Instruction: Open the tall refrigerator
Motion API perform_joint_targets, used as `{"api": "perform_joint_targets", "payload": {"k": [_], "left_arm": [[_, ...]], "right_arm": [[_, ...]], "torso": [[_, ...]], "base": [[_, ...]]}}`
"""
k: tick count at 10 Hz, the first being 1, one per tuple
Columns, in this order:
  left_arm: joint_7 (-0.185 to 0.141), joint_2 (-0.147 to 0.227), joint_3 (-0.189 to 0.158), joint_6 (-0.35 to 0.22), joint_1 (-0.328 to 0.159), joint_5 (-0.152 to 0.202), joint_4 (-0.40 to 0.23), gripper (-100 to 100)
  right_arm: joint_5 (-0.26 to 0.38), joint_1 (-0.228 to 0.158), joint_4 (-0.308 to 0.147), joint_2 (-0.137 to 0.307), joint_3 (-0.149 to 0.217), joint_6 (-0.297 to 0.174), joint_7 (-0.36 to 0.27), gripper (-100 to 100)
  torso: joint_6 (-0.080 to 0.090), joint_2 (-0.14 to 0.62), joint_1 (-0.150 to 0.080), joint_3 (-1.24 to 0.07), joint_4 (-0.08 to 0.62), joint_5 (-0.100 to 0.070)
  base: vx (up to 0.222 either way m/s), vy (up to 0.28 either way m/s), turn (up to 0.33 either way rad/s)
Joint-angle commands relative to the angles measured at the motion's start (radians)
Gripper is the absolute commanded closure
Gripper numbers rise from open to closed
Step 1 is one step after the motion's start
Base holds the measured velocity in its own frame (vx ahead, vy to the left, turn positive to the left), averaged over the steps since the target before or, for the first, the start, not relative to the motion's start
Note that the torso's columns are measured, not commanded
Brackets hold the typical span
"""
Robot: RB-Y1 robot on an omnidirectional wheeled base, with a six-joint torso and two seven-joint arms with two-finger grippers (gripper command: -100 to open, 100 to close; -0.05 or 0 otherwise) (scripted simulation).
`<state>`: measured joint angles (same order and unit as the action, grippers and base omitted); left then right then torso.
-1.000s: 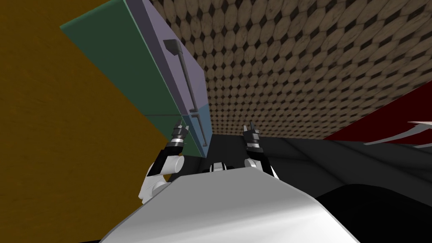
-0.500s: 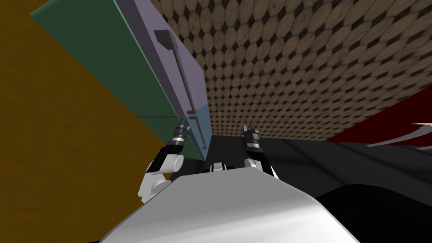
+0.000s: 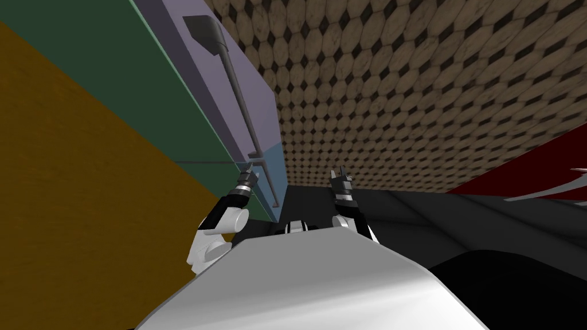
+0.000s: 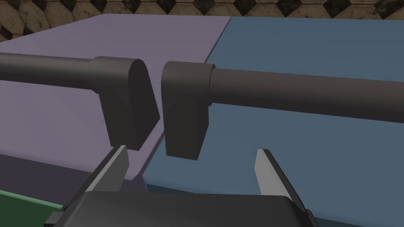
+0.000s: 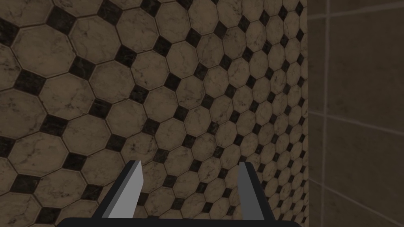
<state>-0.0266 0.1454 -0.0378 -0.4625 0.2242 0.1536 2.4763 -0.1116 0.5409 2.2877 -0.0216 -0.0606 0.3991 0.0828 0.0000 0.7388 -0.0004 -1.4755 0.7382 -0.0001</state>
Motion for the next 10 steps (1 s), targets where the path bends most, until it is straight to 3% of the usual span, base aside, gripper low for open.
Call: {"api": "perform_joint_targets", "payload": {"k": [1,4,5,6,7,8,10], "left_arm": [[-0.003,0.004,-0.003,-0.076,-0.018,0.01,0.013,-100],[-0.005,0.013,-0.005,-0.128,-0.03,0.018,0.024,-100],[-0.004,0.012,-0.006,-0.114,-0.028,0.017,0.021,-100],[-0.005,0.025,-0.056,-0.108,-0.076,0.008,-0.028,-100],[-0.005,0.025,-0.057,-0.108,-0.076,0.008,-0.043,-100],[-0.005,0.038,-0.095,-0.1,-0.11,-0.001,-0.067,-100],[-0.005,0.038,-0.108,-0.1,-0.122,-0.001,-0.108,-100]], "right_arm": [[0.0,0.0,0.0,0.0,0.0,0.0,0.0,0],[0.0,0.0,0.0,0.0,0.0,0.0,0.0,0],[0.0,0.0,0.0,0.0,0.0,0.0,0.0,0],[0.0,0.0,0.0,0.0,0.0,0.0,0.0,0],[0.0,-0.001,0.0,0.0,0.0,0.0,0.0,0],[0.0,-0.001,0.0,0.0,0.0,0.0,0.0,0],[0.0,0.0,0.0,0.0,0.0,0.0,0.0,0]], "torso": [[0.0,-0.001,0.0,0.0,0.0,0.0],[0.0,-0.001,0.0,-0.001,0.0,0.0],[0.001,0.0,0.001,0.0,-0.001,0.0],[0.001,0.0,0.001,0.0,-0.001,0.001],[0.003,0.003,0.002,0.002,0.0,0.001],[-0.001,0.002,0.002,0.002,-0.002,0.002],[-0.001,-0.001,0.002,-0.001,-0.001,0.001]], "base": [[0.108,-0.01,-0.007],[0.102,-0.018,-0.004],[0.03,-0.004,0.007],[-0.096,0.013,-0.355],[-0.111,0.023,-0.212],[-0.14,0.006,-0.362],[-0.086,0.007,-0.059]]}}
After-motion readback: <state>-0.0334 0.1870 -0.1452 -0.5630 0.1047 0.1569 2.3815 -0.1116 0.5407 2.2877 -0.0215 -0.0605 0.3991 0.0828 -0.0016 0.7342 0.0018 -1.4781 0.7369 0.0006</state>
